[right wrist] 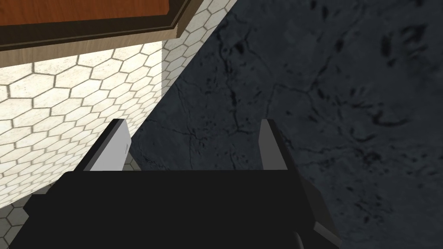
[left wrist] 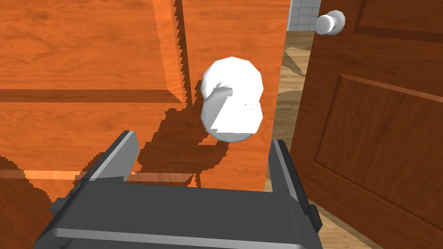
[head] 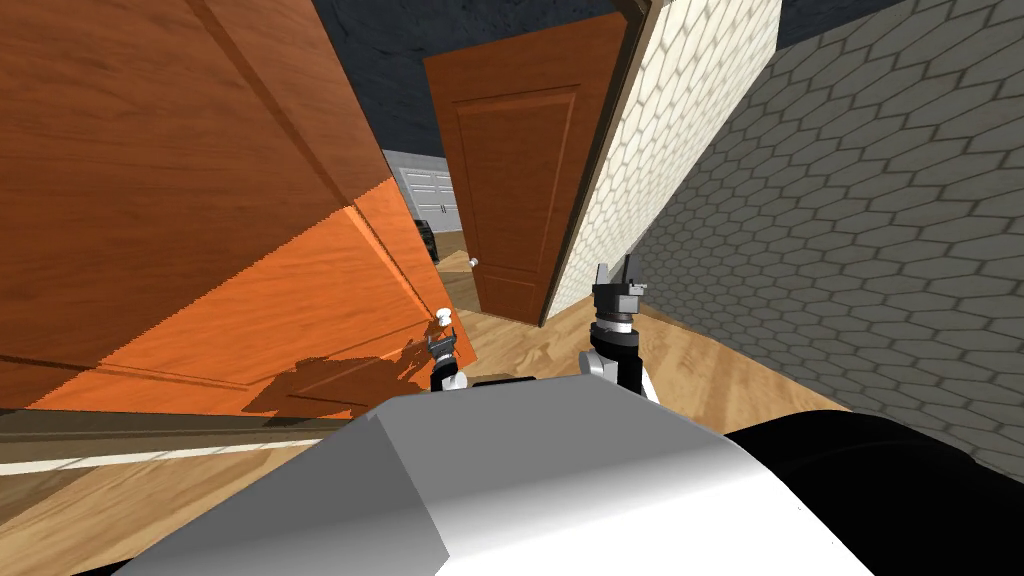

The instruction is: Push the door open

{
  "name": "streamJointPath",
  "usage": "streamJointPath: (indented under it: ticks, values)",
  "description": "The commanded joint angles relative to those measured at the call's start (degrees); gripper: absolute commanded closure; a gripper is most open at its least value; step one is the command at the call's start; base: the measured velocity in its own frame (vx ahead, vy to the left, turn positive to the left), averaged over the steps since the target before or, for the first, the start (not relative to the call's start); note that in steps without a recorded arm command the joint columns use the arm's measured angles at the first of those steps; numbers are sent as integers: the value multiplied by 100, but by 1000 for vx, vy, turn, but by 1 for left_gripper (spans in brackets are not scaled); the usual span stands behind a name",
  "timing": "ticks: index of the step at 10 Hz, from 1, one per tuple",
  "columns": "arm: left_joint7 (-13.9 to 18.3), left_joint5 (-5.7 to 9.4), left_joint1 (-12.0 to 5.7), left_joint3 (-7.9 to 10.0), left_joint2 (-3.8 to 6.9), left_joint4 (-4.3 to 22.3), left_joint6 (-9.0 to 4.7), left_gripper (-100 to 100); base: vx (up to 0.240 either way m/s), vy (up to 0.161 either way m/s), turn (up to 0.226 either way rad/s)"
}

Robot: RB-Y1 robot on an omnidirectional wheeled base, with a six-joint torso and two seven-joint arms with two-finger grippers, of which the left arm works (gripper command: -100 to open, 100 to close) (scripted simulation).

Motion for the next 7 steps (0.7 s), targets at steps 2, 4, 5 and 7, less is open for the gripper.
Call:
streamJointPath:
  ticks: [2, 4, 5, 7]
  values:
    - [42, 23, 9, 28, -2, 15, 0, -100, 217, 82, -30]
    - [71, 37, 3, 45, -132, 42, -7, -100, 183, 68, -23]
    - [41, 35, 1, 44, -96, 14, 10, -100, 70, 39, -8]
    - [41, 35, 1, 44, -96, 14, 10, 100, -12, -13, -8]
